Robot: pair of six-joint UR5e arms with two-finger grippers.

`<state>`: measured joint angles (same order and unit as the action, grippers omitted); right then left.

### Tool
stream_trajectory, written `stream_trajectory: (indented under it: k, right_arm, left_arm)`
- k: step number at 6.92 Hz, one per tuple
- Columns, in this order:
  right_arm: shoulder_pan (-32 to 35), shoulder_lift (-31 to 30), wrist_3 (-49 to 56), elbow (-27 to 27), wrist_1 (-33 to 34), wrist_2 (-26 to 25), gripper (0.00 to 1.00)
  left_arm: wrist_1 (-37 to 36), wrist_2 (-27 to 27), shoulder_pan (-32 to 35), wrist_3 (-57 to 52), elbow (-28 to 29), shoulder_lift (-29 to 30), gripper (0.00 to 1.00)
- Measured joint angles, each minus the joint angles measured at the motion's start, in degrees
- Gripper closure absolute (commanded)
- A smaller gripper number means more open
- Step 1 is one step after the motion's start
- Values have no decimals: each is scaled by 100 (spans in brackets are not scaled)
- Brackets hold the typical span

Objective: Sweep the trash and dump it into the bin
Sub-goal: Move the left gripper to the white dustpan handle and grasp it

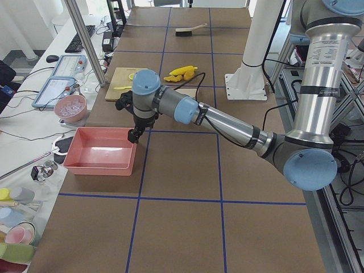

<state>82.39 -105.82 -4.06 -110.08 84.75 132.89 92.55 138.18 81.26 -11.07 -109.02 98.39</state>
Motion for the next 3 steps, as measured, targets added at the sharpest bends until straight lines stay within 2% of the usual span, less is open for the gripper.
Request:
stream_trajectory:
  k: [3]
  right_arm:
    - [-726,-77,-1559,-445,-147,4,0]
  left_arm:
    - [418,-134,-1432,17,-736,683,2]
